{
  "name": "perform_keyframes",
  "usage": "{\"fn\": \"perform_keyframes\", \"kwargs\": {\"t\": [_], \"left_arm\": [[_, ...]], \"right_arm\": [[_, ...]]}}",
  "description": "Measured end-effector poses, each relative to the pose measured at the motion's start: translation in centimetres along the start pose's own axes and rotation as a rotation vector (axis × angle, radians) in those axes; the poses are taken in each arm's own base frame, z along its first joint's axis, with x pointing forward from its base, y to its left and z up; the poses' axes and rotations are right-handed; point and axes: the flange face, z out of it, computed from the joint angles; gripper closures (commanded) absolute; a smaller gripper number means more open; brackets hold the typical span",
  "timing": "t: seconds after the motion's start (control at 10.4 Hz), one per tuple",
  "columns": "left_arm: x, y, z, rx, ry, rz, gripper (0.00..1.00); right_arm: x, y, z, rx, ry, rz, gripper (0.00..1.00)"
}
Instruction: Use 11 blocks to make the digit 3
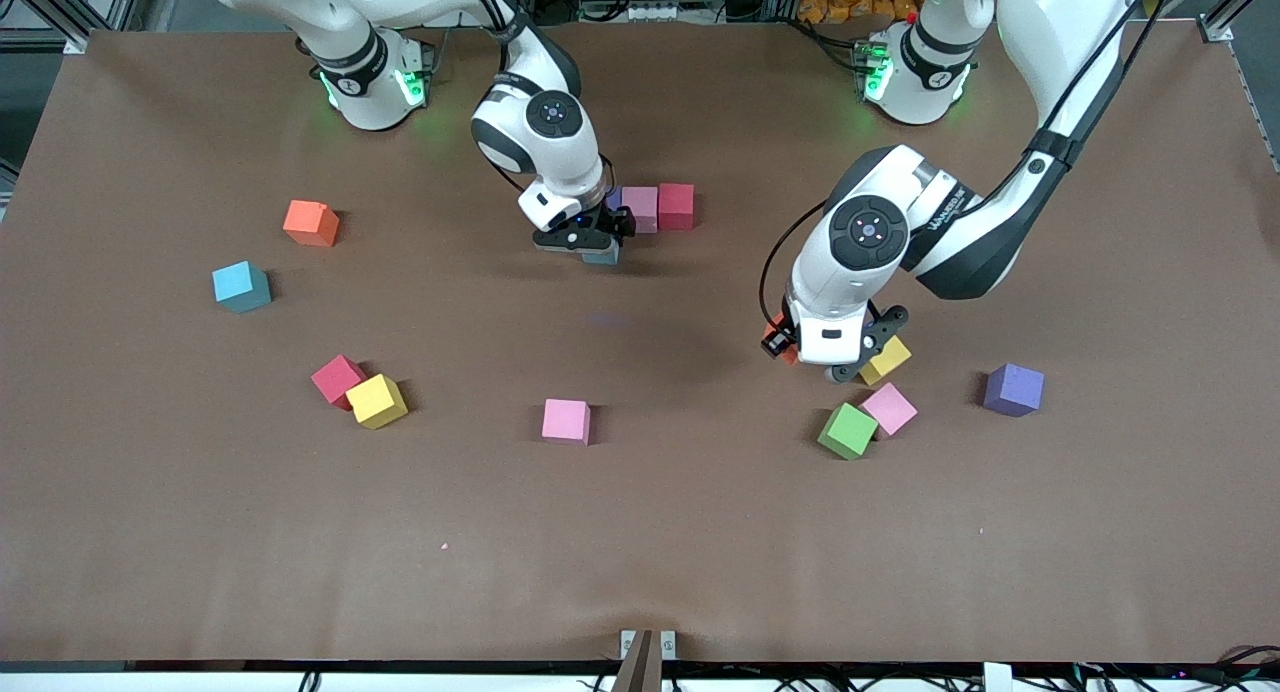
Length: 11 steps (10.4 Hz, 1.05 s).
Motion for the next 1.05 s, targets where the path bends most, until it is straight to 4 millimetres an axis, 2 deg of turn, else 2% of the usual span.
{"fn": "perform_keyframes", "kwargs": {"t": [0.19,0.38,0.67,0.77,0.86,1.05], "left_arm": [[0.2,0.1,-0.4,-0.008,0.003,0.096,0.98],[0.4,0.3,-0.9,-0.016,0.007,0.175,0.97],[0.5,0.3,-1.1,-0.019,0.009,0.197,0.97],[0.5,0.3,-1.1,-0.019,0.009,0.197,0.97],[0.5,0.4,-1.1,-0.019,0.009,0.195,0.97],[0.5,0.4,-1.1,-0.02,0.009,0.188,0.98]], "right_arm": [[0.4,-0.4,-0.5,0.012,0.009,0.02,0.0],[1.0,-1.0,-2.3,0.008,0.024,0.021,0.0],[2.4,-1.0,-8.2,-0.018,0.079,-0.01,0.0],[4.0,0.0,-10.3,-0.015,0.104,-0.021,0.0],[6.5,1.1,-12.0,0.0,0.13,-0.018,0.0],[12.7,3.2,-14.2,0.032,0.169,0.014,0.0]]}}
